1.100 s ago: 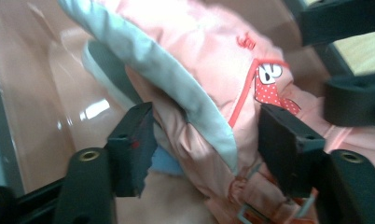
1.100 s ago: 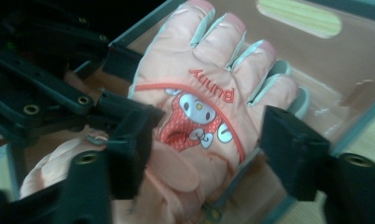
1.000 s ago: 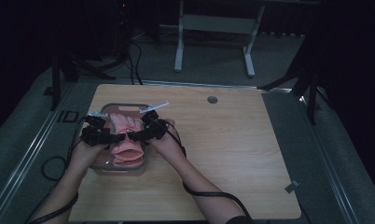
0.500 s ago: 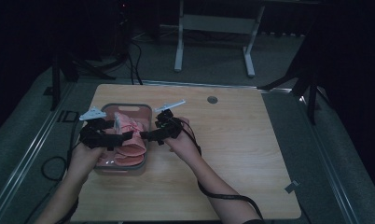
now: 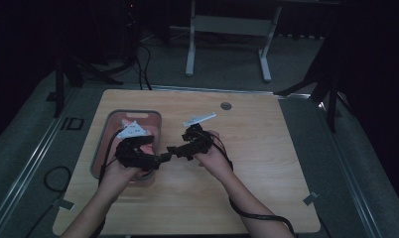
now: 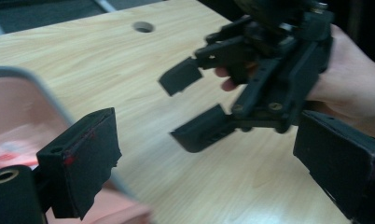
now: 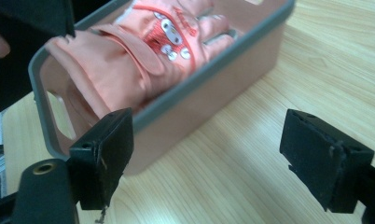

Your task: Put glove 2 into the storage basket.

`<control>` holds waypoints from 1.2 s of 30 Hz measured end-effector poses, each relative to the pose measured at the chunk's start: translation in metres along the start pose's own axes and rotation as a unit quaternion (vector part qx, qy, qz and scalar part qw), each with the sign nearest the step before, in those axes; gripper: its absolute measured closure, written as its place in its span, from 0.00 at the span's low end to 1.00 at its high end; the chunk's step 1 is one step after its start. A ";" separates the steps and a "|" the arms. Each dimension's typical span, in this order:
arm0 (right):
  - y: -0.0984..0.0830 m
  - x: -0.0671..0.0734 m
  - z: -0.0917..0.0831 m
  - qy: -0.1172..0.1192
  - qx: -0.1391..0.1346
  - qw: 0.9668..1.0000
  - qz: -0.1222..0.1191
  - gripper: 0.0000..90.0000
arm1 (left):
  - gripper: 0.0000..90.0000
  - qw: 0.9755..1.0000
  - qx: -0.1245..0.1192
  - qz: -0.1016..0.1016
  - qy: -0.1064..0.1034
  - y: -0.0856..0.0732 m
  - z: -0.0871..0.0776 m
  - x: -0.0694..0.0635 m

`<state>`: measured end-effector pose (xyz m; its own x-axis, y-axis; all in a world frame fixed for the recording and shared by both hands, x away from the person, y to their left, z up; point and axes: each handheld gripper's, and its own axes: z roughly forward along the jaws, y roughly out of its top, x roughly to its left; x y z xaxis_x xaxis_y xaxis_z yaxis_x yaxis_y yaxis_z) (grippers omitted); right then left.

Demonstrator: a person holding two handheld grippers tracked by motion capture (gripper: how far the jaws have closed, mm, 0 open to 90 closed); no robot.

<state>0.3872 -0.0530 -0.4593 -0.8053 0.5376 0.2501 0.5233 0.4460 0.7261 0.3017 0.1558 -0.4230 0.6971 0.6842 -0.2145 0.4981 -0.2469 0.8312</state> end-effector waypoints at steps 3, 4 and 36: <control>-0.007 -0.006 -0.006 -0.002 -0.001 1.000 0.004 0.20 | 0.08 1.000 0.001 0.004 -0.014 -0.001 0.011 -0.010; -0.007 -0.006 -0.006 -0.002 -0.001 1.000 0.004 0.20 | 0.08 1.000 0.001 0.004 -0.014 -0.001 0.011 -0.010; -0.094 -0.049 -0.037 -0.023 0.002 1.000 -0.003 0.19 | 0.08 0.992 0.057 0.087 -0.079 -0.044 0.089 -0.065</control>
<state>0.3668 -0.1476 -0.5165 -0.7952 0.5669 0.2152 0.5187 0.4520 0.7258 0.2804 0.0609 -0.4907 0.8445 0.5115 -0.1585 0.4125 -0.4328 0.8016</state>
